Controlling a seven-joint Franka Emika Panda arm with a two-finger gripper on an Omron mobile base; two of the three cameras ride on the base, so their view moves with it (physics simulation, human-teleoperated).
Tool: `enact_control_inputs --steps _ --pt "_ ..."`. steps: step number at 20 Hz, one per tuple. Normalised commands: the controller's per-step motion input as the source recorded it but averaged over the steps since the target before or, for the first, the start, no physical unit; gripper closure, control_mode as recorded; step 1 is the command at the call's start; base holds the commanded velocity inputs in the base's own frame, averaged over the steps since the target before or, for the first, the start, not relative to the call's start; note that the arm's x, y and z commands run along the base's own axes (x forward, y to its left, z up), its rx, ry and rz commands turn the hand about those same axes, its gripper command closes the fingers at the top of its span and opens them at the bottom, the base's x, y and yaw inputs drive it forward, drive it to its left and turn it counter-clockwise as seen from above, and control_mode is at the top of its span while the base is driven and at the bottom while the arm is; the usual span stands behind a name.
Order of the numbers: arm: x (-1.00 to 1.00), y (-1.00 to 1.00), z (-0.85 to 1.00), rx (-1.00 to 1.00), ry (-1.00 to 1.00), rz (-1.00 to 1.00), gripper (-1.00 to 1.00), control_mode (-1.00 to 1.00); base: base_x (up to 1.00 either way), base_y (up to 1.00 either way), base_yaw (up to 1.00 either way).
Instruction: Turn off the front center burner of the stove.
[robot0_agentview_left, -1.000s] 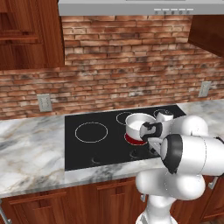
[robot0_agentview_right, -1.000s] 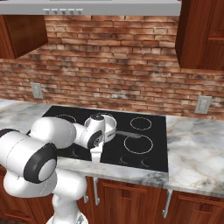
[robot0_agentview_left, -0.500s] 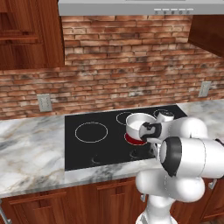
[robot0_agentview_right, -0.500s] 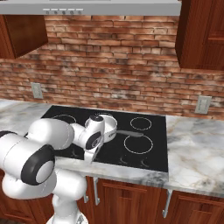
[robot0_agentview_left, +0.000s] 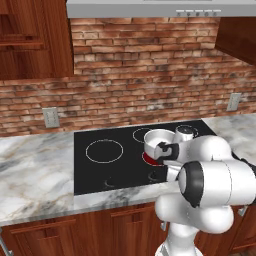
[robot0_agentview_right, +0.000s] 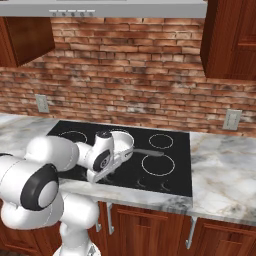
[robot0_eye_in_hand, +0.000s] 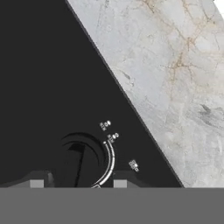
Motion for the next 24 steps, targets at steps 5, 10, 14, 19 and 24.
enact_control_inputs --steps 5,10,14,19,24 --pt "-0.05 0.06 -0.04 0.0 0.08 -0.46 1.0 -1.0 0.0 0.0 0.0" --pt "-0.26 0.03 -0.04 0.01 0.06 -0.49 1.0 -1.0 0.0 0.0 0.0" --pt "-0.36 0.04 -0.04 0.01 0.02 -0.5 1.0 -1.0 0.0 0.0 0.0" --pt "-0.21 0.01 -0.01 0.0 0.03 -0.53 1.0 -1.0 0.0 0.0 0.0" --pt "-0.2 0.04 -0.01 0.0 0.03 -0.58 1.0 -1.0 0.0 0.0 0.0"
